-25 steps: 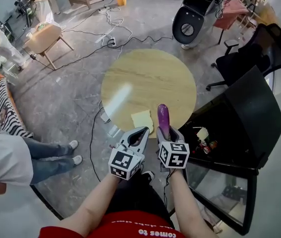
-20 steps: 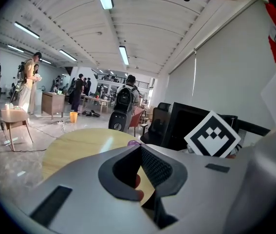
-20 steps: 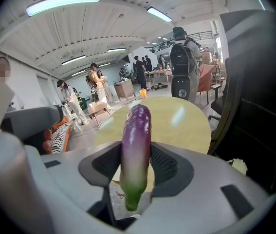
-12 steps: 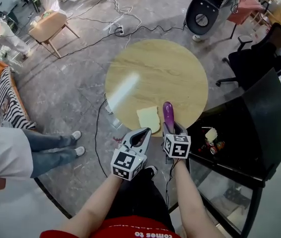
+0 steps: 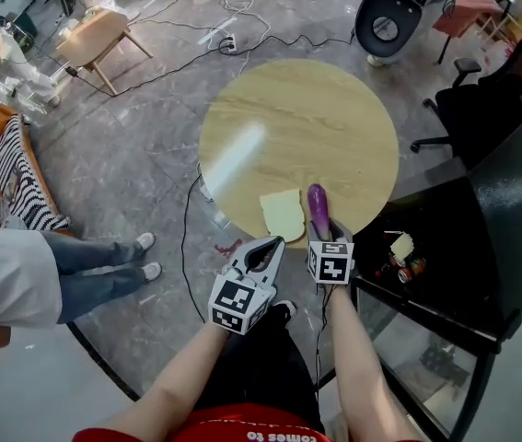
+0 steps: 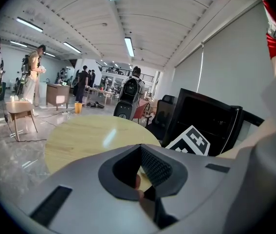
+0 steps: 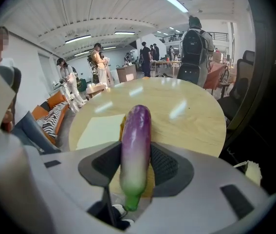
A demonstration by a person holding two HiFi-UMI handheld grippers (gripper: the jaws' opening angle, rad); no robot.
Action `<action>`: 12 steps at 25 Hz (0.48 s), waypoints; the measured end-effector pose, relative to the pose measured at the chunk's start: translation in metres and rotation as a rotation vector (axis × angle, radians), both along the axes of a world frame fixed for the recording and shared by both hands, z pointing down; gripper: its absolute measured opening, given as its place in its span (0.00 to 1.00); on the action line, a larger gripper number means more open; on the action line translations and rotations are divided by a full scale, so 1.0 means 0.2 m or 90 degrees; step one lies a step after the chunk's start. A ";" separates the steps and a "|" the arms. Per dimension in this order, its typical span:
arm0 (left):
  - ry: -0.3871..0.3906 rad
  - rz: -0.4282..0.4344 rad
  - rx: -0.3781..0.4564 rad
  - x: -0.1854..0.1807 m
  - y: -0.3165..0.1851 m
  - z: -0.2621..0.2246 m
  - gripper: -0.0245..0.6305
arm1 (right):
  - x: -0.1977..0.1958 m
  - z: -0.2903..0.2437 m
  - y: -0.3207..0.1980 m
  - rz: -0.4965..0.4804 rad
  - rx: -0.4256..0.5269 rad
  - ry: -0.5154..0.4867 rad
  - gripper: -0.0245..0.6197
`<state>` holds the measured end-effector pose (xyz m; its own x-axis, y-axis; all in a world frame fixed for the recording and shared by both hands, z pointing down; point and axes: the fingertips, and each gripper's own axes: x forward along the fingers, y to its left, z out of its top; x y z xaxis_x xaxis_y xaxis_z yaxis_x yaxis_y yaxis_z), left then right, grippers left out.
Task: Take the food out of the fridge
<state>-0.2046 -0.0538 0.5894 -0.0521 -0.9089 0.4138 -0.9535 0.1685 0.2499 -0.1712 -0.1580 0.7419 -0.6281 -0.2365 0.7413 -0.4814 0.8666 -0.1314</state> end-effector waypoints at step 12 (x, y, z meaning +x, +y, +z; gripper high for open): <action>0.007 0.023 -0.005 0.05 0.01 0.02 0.05 | 0.03 0.10 0.04 -0.009 -0.056 0.038 0.33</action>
